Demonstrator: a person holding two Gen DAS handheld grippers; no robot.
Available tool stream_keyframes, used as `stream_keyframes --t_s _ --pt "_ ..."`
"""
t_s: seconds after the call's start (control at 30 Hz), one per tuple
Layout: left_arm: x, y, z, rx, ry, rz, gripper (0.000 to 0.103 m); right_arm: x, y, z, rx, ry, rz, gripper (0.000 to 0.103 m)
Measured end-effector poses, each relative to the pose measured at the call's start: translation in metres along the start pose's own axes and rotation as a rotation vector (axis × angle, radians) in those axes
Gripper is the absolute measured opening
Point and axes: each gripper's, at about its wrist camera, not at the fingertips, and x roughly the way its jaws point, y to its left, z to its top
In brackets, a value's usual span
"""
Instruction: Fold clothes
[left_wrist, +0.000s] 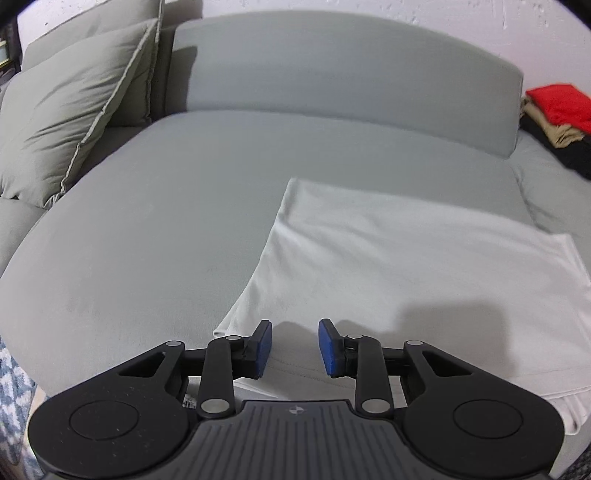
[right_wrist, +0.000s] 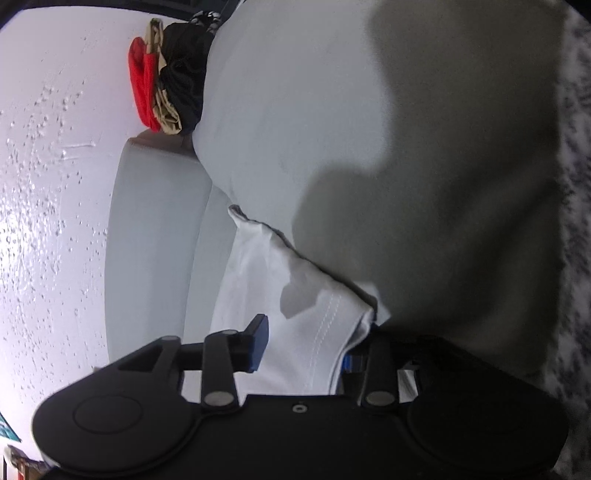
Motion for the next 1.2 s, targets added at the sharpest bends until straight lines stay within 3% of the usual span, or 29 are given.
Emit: stream_keyframes --t_s 0.07,0.1,0.17,0.33,0.53,0.67,0.83,0.93,1.0,1.13,1.2 --pt "0.005 0.002 -0.002 0.003 0.031 0.019 0.025 -0.001 -0.001 0.000 0.008 -0.002 0.004 0.026" --pt "0.006 0.004 -0.003 0.002 0.040 0.025 0.023 -0.002 -0.001 0.000 0.010 -0.003 0.005 0.013" --pt "0.007 0.004 -0.004 0.025 0.061 0.048 0.015 -0.004 0.001 -0.001 -0.006 -0.010 -0.019 0.006" --pt "0.006 -0.003 -0.004 0.147 0.074 0.062 0.013 -0.001 0.040 -0.009 -0.254 -0.038 -0.163 0.005" --pt "-0.032 0.013 -0.008 0.115 -0.049 -0.001 0.020 -0.005 0.122 -0.047 -0.646 -0.125 -0.221 0.005" --pt "-0.051 0.030 -0.008 0.085 -0.118 0.017 0.023 0.004 0.176 -0.088 -0.859 -0.157 -0.217 0.005" --pt "-0.066 0.073 -0.006 -0.066 -0.156 0.023 0.022 0.028 0.240 -0.159 -1.138 -0.148 -0.125 0.005" --pt "-0.065 0.098 -0.008 -0.139 -0.159 0.044 0.022 0.048 0.258 -0.213 -1.314 -0.084 -0.050 0.005" --pt "-0.060 0.111 -0.009 -0.176 -0.147 0.057 0.022 0.069 0.258 -0.250 -1.404 0.008 -0.036 0.005" --pt "-0.050 0.122 -0.015 -0.227 -0.106 0.057 0.022 0.125 0.235 -0.304 -1.522 0.247 -0.111 0.005" --pt "-0.047 0.124 -0.018 -0.232 -0.096 0.052 0.022 0.140 0.223 -0.316 -1.544 0.313 -0.152 0.005"
